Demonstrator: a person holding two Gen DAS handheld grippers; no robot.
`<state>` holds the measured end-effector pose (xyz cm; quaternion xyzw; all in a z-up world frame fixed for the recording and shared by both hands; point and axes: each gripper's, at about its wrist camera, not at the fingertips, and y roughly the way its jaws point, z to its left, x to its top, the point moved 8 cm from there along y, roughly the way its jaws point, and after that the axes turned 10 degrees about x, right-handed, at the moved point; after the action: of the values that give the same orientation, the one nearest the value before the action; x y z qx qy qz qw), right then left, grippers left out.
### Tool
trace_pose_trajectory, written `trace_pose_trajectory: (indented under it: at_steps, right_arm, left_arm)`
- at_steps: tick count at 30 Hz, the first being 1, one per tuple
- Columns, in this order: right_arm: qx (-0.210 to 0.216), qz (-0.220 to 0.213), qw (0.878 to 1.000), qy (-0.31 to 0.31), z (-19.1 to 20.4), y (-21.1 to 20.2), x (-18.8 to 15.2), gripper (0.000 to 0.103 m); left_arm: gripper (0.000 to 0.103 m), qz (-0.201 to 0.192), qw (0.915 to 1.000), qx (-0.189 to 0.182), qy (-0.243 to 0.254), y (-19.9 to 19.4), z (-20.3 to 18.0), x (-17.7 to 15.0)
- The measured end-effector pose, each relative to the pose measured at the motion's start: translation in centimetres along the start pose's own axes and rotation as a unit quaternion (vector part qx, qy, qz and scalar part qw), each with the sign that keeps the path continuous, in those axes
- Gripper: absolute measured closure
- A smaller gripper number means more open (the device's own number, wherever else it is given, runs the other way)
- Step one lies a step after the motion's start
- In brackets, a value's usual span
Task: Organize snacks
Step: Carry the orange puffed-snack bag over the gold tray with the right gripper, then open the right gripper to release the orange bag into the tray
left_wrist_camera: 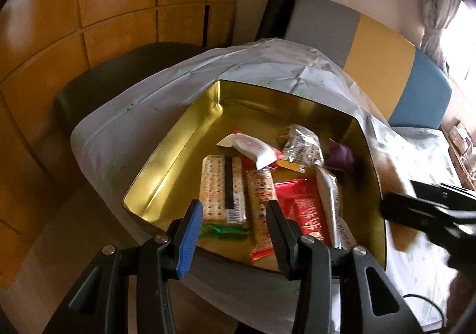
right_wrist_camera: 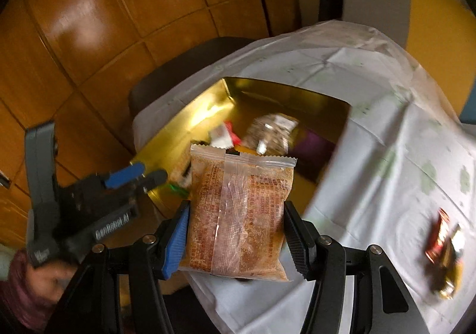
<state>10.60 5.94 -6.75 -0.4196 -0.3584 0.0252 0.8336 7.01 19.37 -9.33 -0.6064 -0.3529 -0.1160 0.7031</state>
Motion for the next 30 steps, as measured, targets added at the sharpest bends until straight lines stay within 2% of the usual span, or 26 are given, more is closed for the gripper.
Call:
trace_pose_trajectory:
  at_steps: [4,8,13,18,22,30]
  right_arm:
    - [-0.008,0.019,1.0,0.001,-0.6,4.1,0.6,0.042]
    - [-0.012,0.056,0.998,0.02,-1.8,6.7,-1.2,0.042]
    - [-0.025,0.053,0.998,-0.01,-1.3,6.3,-2.0,0.042]
    - [-0.026,0.048,0.998,-0.025,-0.7,6.4,-1.7,0.051]
    - [-0.05,0.077,0.995,-0.03,-1.2,7.9,-2.5,0.059]
    - [-0.062,0.067,0.996,-0.026,-1.7,7.2,-2.8,0.059]
  left_arm:
    - [0.058,0.005,1.0,0.001,-0.004,0.4,0.5,-0.2]
    - [0.058,0.007,1.0,0.003,-0.006,0.6,0.9,-0.4]
    - [0.058,0.013,0.9999,-0.001,-0.007,1.1,0.5,-0.5]
    - [0.058,0.012,0.9999,-0.002,-0.002,0.9,0.2,-0.7]
    - [0.058,0.013,0.9999,-0.001,0.001,0.8,0.1,-0.8]
    - [0.058,0.013,0.9999,0.0,0.007,0.7,-0.3,-0.9]
